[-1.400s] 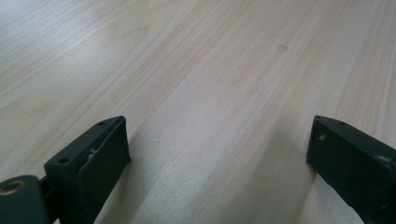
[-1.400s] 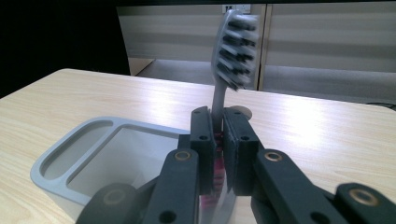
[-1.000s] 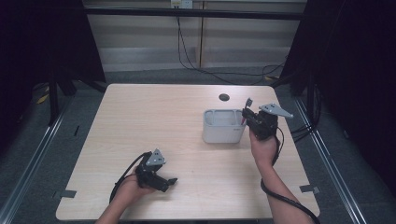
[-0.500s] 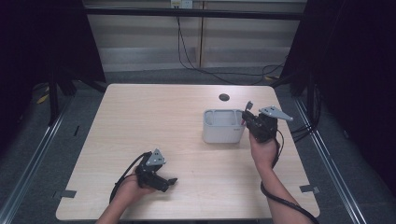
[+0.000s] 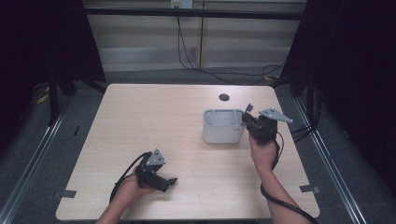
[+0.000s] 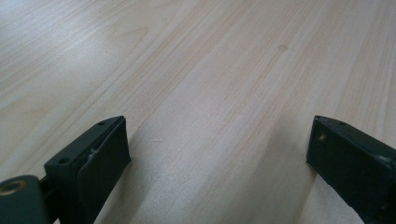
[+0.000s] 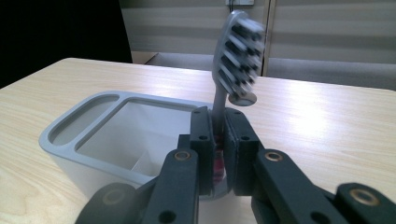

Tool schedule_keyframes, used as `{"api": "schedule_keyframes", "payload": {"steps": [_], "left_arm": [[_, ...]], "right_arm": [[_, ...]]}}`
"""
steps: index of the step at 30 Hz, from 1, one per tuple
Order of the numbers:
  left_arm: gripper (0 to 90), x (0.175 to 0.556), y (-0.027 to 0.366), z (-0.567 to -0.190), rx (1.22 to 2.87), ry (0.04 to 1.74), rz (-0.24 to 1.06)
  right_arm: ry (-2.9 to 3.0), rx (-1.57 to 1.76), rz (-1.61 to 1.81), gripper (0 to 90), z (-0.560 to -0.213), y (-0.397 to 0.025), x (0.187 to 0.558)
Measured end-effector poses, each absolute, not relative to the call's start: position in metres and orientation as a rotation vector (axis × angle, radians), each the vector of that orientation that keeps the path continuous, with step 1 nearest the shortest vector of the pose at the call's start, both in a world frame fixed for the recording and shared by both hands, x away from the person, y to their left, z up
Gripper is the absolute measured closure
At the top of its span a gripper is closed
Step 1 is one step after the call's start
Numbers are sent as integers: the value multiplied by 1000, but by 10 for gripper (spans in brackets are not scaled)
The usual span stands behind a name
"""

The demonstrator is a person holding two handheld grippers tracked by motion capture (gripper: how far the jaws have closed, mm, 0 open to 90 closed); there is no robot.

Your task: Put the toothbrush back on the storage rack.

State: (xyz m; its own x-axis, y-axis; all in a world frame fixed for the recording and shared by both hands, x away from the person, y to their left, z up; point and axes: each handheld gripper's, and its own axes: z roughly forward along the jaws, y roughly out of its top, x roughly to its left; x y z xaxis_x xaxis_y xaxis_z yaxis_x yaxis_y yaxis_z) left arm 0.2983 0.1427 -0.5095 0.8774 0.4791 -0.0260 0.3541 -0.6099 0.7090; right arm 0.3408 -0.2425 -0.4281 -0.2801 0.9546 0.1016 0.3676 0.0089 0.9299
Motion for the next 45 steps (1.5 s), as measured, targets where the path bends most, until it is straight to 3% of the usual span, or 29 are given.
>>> {"api": "schedule_keyframes", "payload": {"steps": [45], "left_arm": [[54, 298, 143, -510, 2285, 598, 213]], "right_arm": [[1713, 1368, 1274, 805, -432, -241, 334]]}}
